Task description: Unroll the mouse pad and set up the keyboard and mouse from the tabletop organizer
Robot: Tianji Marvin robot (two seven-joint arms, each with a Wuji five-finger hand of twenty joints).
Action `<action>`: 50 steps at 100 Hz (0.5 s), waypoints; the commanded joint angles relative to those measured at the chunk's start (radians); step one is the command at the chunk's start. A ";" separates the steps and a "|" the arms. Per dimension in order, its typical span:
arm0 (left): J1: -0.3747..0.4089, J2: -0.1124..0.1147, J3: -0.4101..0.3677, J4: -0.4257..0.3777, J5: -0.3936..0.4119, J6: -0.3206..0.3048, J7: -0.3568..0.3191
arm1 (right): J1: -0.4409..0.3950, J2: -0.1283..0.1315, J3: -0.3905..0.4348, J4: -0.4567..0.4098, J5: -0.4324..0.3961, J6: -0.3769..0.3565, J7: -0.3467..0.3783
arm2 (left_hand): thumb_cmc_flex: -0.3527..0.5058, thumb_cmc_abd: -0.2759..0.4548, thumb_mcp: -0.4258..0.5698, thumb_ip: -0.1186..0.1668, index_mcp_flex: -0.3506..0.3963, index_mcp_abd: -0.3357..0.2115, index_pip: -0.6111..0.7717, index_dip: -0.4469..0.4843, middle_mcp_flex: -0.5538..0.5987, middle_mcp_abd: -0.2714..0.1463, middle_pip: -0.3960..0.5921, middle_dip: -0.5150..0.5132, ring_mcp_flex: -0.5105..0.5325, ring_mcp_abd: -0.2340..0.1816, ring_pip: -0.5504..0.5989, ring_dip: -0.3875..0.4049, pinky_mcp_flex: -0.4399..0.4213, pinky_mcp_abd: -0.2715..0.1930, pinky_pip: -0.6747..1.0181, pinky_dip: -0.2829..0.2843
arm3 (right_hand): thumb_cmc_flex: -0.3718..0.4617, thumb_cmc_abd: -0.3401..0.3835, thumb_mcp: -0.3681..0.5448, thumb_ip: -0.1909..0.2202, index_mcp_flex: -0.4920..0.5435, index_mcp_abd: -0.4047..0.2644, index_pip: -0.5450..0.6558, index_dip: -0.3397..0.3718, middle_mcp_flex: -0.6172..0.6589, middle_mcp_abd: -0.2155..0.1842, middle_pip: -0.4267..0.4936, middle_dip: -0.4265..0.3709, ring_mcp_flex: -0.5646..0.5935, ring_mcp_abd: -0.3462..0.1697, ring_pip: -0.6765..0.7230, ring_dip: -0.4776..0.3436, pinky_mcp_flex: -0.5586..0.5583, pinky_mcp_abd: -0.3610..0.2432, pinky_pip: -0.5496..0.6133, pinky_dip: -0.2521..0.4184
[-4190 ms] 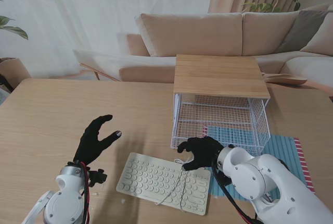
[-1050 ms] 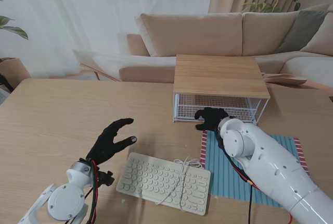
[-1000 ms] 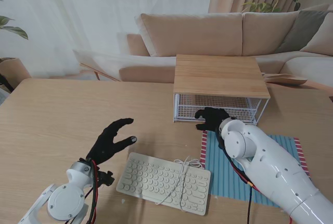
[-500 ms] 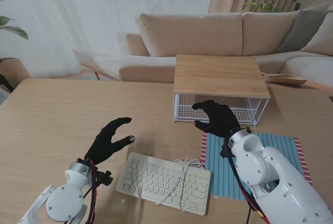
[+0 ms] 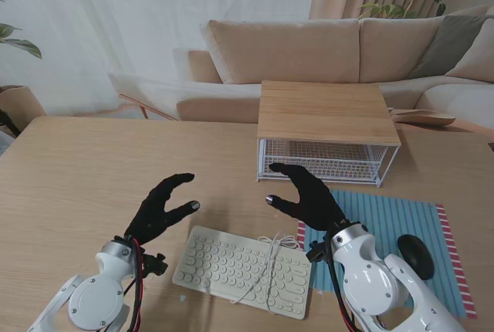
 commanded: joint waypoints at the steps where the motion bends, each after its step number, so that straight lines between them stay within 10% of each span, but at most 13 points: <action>1: 0.005 -0.003 0.001 -0.004 -0.001 -0.005 -0.016 | -0.008 -0.010 -0.010 0.037 0.005 -0.025 0.014 | -0.034 0.010 -0.011 0.033 -0.041 -0.015 -0.019 -0.007 -0.021 -0.054 -0.019 -0.012 -0.030 -0.026 -0.021 -0.011 -0.005 -0.004 -0.009 0.024 | -0.044 0.011 -0.027 0.051 -0.030 -0.035 -0.010 -0.015 -0.032 -0.033 -0.029 -0.008 -0.040 -0.044 -0.015 -0.013 -0.018 -0.043 -0.034 0.001; 50: 0.013 -0.004 0.003 0.000 0.001 -0.011 -0.011 | 0.043 -0.014 -0.058 0.128 0.035 -0.078 0.005 | -0.035 0.011 -0.008 0.033 -0.042 -0.008 -0.017 -0.008 -0.021 -0.052 -0.019 -0.013 -0.030 -0.025 -0.024 -0.009 -0.006 -0.004 -0.011 0.017 | -0.044 -0.009 -0.025 0.051 0.006 -0.065 0.009 -0.020 -0.001 -0.044 -0.025 -0.003 -0.020 -0.049 -0.018 -0.014 0.016 -0.044 -0.055 0.008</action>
